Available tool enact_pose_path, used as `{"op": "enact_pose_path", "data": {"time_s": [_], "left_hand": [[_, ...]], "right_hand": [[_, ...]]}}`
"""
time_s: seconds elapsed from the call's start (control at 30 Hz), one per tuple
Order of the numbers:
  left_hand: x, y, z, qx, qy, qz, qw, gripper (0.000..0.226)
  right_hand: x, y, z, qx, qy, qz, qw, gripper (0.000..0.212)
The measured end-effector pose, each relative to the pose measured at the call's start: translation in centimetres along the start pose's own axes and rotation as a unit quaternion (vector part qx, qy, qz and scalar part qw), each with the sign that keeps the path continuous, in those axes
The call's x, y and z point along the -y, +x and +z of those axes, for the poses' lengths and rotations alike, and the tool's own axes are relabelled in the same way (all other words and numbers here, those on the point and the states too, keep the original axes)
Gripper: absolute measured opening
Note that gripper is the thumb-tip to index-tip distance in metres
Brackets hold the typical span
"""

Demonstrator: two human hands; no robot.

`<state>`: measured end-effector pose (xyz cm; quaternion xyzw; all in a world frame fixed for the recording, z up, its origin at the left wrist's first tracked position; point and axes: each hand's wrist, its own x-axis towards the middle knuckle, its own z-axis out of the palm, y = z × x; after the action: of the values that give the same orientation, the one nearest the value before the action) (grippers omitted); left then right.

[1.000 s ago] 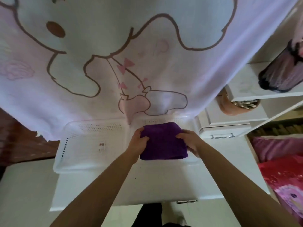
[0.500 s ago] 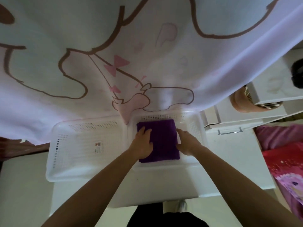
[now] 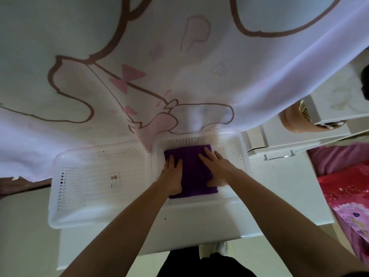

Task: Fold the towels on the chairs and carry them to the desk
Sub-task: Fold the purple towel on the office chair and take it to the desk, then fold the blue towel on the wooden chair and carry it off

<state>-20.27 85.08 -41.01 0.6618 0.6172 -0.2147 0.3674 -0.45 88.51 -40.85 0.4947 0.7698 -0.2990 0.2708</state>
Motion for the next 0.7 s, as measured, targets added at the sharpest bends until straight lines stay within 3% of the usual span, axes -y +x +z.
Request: {"op": "enact_pose_path", "data": {"time_s": [0.07, 0.13, 0.23, 0.3, 0.53, 0.7], "left_hand": [[0.1, -0.7, -0.5, -0.022, -0.014, 0.018, 1.000, 0.099], [0.1, -1.8, -1.4, -0.117, -0.010, 0.047, 0.992, 0.078], [0.2, -3.1, -3.4, -0.297, 0.006, 0.089, 0.951, 0.057], [0.3, -3.2, -4.6, -0.357, -0.004, 0.108, 0.928, 0.056], [-0.1, -2.3, -4.6, -0.366, 0.029, 0.123, 0.922, 0.060], [-2.7, -3.3, -5.1, -0.347, 0.130, 0.172, 0.913, 0.069]], "right_hand": [[0.3, -0.7, -0.6, -0.028, 0.054, 0.004, 0.998, 0.096], [0.5, -1.6, -1.2, -0.136, 0.097, 0.020, 0.986, 0.069], [0.6, -2.8, -2.3, -0.348, 0.128, 0.058, 0.927, 0.046], [0.3, -3.1, -2.7, -0.420, 0.121, 0.071, 0.896, 0.044], [0.5, -4.2, -1.5, -0.453, 0.096, 0.108, 0.880, 0.055], [0.8, -8.0, 0.9, -0.484, 0.068, 0.157, 0.858, 0.065]]}}
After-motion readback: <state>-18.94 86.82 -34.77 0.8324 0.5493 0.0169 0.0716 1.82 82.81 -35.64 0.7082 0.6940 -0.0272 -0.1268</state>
